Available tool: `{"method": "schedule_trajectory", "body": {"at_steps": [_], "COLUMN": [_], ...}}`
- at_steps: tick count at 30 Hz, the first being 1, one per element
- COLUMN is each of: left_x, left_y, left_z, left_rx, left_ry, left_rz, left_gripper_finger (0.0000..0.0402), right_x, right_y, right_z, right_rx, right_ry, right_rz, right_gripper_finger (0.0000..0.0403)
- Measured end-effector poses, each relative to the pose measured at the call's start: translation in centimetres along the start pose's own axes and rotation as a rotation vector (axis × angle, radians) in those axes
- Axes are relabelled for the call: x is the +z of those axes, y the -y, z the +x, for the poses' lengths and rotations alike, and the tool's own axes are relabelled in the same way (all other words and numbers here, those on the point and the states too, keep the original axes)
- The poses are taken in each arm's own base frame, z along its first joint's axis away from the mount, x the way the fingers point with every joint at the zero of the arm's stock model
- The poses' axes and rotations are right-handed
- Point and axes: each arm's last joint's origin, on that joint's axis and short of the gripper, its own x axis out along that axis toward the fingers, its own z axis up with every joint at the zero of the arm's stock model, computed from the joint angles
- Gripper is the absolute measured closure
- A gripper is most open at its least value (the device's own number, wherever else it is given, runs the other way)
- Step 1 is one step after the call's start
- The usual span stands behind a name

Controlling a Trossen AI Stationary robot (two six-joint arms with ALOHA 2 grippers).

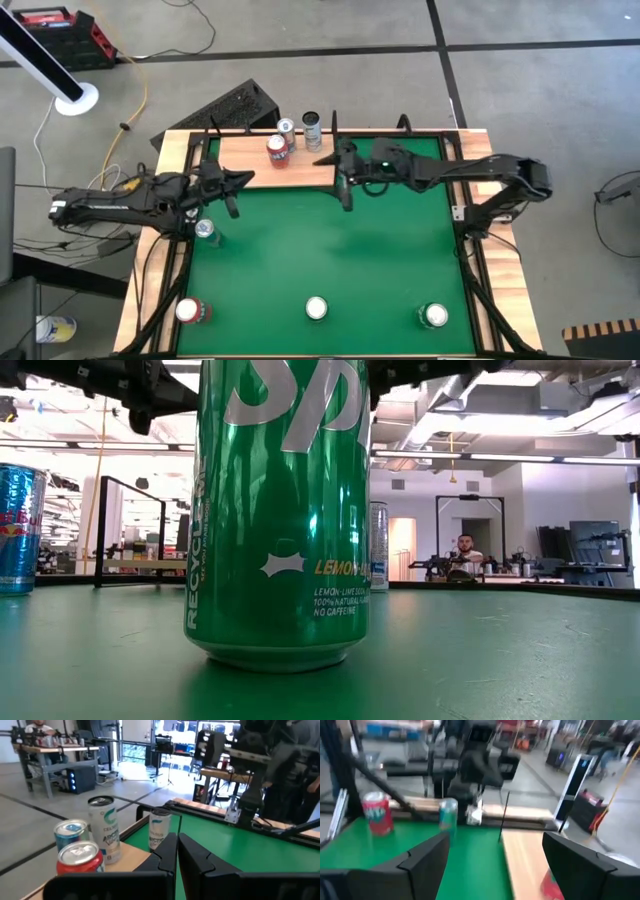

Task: Place canned beverage on shelf
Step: Put the top red soda can on the shelf

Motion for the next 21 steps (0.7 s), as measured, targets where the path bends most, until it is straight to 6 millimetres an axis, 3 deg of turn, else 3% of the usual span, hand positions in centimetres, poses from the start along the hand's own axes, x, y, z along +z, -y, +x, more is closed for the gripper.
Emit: {"method": "schedule_trajectory", "body": {"at_steps": [8,13,17,21], "left_x": [-0.2,-0.7,-0.9,-1.0], "left_y": [-0.4,-0.5,-0.7,-0.9], "left_z": [-0.5,-0.6,-0.7,-0.7], "left_rx": [0.038,0.051,0.094,0.167], "left_ry": [-0.025,-0.072,-0.097,-0.102], "left_rz": [-0.045,-0.008,0.037,0.079], "left_gripper_finger": [0.0401,0.0401,0.0401,0.0402], "right_x": [-1.0,-3.0,-4.1,-4.6], "right_y": [0.1,0.6,1.1,1.4], "right_z": [4.8,7.0,8.7,10.9], "right_rx": [0.008,-0.200,-0.287,-0.320], "right_ry": [-0.045,-0.198,-0.315,-0.321], "right_rz": [0.039,0.063,0.119,0.150], "right_gripper_finger": [0.0093,0.0138,0.0205,0.0313]}}
